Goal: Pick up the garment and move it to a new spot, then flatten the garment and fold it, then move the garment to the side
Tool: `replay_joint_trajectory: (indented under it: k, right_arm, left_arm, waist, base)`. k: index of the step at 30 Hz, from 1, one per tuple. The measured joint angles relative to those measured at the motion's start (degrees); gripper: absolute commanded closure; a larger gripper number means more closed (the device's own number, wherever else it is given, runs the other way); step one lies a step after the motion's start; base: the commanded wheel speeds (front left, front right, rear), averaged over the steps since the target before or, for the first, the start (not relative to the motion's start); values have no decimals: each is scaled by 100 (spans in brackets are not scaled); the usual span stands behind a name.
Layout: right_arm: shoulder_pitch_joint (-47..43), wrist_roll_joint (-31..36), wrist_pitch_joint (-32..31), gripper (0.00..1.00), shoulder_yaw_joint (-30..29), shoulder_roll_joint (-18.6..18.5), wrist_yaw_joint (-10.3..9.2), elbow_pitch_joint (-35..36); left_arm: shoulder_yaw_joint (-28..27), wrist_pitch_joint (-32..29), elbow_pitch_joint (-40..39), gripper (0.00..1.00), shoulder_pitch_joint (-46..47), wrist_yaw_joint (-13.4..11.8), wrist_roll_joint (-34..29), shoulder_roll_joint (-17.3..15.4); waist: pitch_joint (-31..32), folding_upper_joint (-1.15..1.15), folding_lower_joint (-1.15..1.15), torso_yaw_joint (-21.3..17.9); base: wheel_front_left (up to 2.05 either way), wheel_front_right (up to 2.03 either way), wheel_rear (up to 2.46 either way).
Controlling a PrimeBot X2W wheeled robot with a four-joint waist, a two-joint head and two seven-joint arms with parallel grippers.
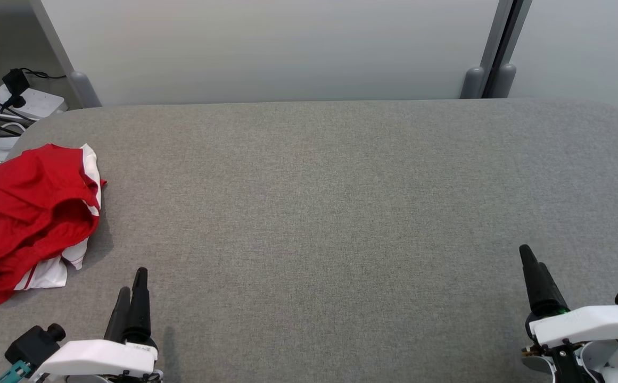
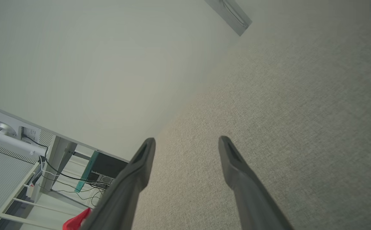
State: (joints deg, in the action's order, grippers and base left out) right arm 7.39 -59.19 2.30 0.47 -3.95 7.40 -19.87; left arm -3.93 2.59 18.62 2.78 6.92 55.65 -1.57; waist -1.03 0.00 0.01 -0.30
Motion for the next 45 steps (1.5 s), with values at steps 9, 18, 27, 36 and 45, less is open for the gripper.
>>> replay_joint_trajectory:
  k: [9,18,27,36,45]
  right_arm:
    - [64,591,136,0,64,-16,0,19]
    - [153,1087,281,0,157,-47,0,35]
    - [266,1766,428,0,241,-99,0,-3]
    - [361,2442,539,0,326,-144,0,-138]
    - [437,3186,716,0,338,-154,0,-198]
  left_arm:
    - [77,155,-36,0,8,1,-511,-53]
    - [116,269,-68,0,70,7,-1070,-86]
    - [76,411,-94,0,134,8,-1767,-97]
    - [8,572,-88,0,230,9,-2494,-90]
    - [-82,713,-56,0,264,9,-3189,-77]
  waist:
    - [-16,0,0,-14]
    - [-29,0,0,-28]
    - [-45,0,0,-38]
    - [-57,0,0,-43]
    - [-61,0,0,-36]
  base:
    - [0,0,0]
    - [0,0,0]
    - [0,0,0]
    - [0,0,0]
    - [0,0,0]
